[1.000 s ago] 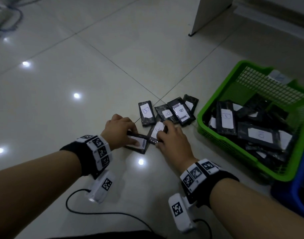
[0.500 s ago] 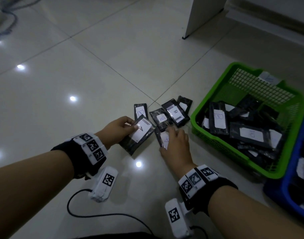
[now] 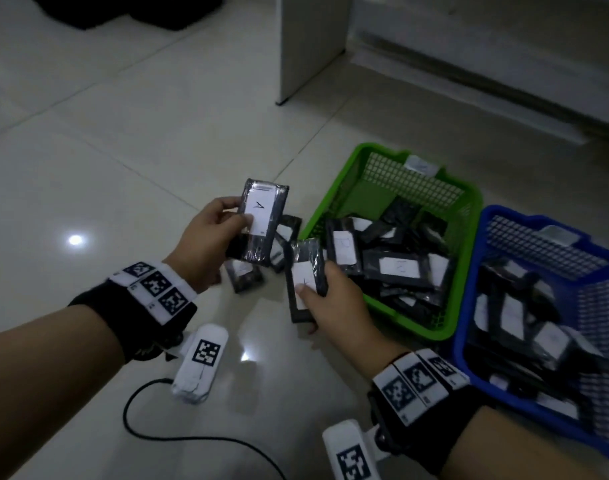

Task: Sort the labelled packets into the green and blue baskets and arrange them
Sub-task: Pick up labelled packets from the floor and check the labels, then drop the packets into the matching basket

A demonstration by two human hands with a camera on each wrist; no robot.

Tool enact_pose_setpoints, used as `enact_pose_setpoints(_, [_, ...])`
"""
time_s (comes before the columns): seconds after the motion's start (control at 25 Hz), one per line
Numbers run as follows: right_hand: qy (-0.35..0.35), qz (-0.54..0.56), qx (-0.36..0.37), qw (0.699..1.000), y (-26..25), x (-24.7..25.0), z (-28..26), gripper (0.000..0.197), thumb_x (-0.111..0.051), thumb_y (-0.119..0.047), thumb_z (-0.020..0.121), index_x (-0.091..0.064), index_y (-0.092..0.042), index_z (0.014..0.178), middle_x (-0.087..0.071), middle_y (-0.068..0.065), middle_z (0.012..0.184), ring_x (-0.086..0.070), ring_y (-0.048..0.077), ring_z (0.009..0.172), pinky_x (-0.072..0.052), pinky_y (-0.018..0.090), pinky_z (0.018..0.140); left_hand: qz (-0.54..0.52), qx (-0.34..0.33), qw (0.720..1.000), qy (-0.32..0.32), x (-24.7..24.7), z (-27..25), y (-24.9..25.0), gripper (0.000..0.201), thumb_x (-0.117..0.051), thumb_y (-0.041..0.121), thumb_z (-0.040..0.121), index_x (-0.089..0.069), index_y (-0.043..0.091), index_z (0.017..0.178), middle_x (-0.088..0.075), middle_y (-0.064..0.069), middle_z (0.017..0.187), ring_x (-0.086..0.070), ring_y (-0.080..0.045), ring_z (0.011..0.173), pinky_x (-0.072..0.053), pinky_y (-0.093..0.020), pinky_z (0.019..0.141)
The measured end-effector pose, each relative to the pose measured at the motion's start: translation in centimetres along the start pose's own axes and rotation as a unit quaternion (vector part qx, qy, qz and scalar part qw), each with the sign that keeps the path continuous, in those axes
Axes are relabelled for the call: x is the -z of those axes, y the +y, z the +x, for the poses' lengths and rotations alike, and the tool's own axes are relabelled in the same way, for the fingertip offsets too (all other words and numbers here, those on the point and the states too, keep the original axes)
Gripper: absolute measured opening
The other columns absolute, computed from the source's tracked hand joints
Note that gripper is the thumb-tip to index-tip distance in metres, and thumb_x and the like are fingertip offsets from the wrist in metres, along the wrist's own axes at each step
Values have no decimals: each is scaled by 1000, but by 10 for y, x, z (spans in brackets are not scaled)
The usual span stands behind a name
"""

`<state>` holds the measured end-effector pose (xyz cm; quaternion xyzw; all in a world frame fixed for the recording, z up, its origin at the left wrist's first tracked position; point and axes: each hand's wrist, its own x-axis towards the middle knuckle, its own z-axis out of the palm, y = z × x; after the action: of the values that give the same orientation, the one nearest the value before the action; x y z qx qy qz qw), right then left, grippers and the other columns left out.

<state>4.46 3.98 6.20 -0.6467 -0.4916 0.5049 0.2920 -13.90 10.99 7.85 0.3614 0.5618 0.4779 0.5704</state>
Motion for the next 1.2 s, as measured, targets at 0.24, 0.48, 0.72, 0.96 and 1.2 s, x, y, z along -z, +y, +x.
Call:
enact_pose_setpoints(0.24, [222, 133, 15, 966, 9, 109, 0, 19, -63, -20, 89, -53, -22, 105, -65, 5, 95, -67, 24, 72, -55, 36, 49, -1, -4, 991, -136, -126, 9, 13, 35, -50, -3, 88, -51, 8, 121, -64, -15, 93, -63, -23, 67, -56, -31, 58])
enact_pose_setpoints(0.48, [379, 162, -69, 909, 63, 206, -15, 22, -49, -11, 86, -56, -26, 101, -67, 13, 92, -65, 37, 74, -56, 44, 57, 102, 10, 950, -297, -246, -16, -12, 47, -54, -8, 86, -43, 19, 122, -57, -17, 90, -56, -27, 76, -51, -37, 63])
enact_pose_setpoints(0.72, [417, 34, -103, 902, 111, 258, -44, 32, -59, -5, 86, -48, -14, 115, -63, 11, 96, -59, 21, 71, -50, 28, 61, 340, -56, 864, -367, -298, -39, -56, 44, -72, 16, 81, -52, 23, 120, -58, -1, 111, -61, -12, 87, -53, -20, 70])
enact_pose_setpoints(0.96, [393, -179, -145, 890, 120, 258, -52, 28, -60, -17, 88, -63, -15, 115, -43, 13, 123, -38, 30, 120, -34, 28, 99, 496, -201, 712, -455, -316, -41, -60, 60, -65, 35, 85, -41, 27, 139, -38, 1, 130, -47, -13, 113, -37, -18, 97])
enact_pose_setpoints(1.2, [385, -225, -4, 895, 77, 203, -32, 25, -58, -14, 83, -62, -26, 105, -49, 4, 113, -45, 27, 109, -42, 41, 94, 428, -243, 797, -351, -237, -12, -31, 19, -64, 16, 87, -66, 27, 103, -56, 4, 103, -59, -9, 90, -45, -22, 83])
